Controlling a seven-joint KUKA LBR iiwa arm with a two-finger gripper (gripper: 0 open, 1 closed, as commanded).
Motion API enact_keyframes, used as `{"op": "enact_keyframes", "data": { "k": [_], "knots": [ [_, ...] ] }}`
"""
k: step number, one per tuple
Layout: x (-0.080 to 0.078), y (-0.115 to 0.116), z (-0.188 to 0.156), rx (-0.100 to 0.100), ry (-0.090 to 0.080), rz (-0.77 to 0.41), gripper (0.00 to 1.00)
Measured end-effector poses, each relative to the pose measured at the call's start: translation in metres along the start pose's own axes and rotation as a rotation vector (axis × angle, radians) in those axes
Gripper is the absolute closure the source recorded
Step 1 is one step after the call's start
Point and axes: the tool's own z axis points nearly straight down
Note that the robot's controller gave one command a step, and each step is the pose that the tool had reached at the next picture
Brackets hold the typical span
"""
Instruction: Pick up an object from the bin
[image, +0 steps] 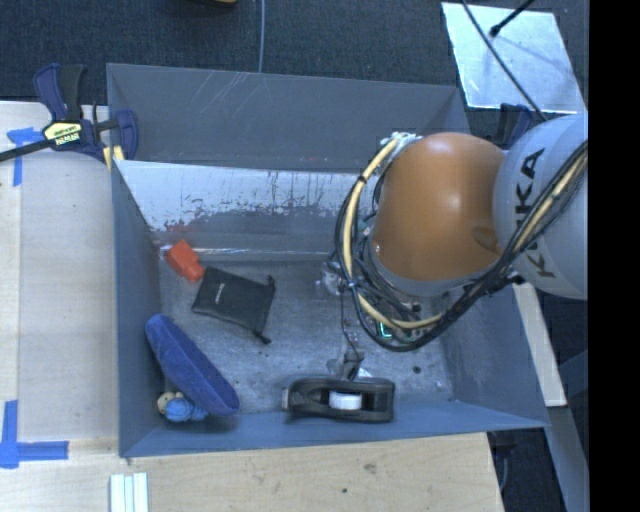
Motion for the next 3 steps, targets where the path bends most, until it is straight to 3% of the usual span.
{"op": "enact_keyframes", "data": {
  "k": [1,2,3],
  "knots": [
    [-0.055,0.051,0.126,0.000,-0.004,-0.437,0.00],
    [-0.131,0.040,0.142,0.001,-0.012,-0.420,0.00],
    [-0.129,0.040,0.142,0.000,-0.009,-0.420,1.00]
  ]
}}
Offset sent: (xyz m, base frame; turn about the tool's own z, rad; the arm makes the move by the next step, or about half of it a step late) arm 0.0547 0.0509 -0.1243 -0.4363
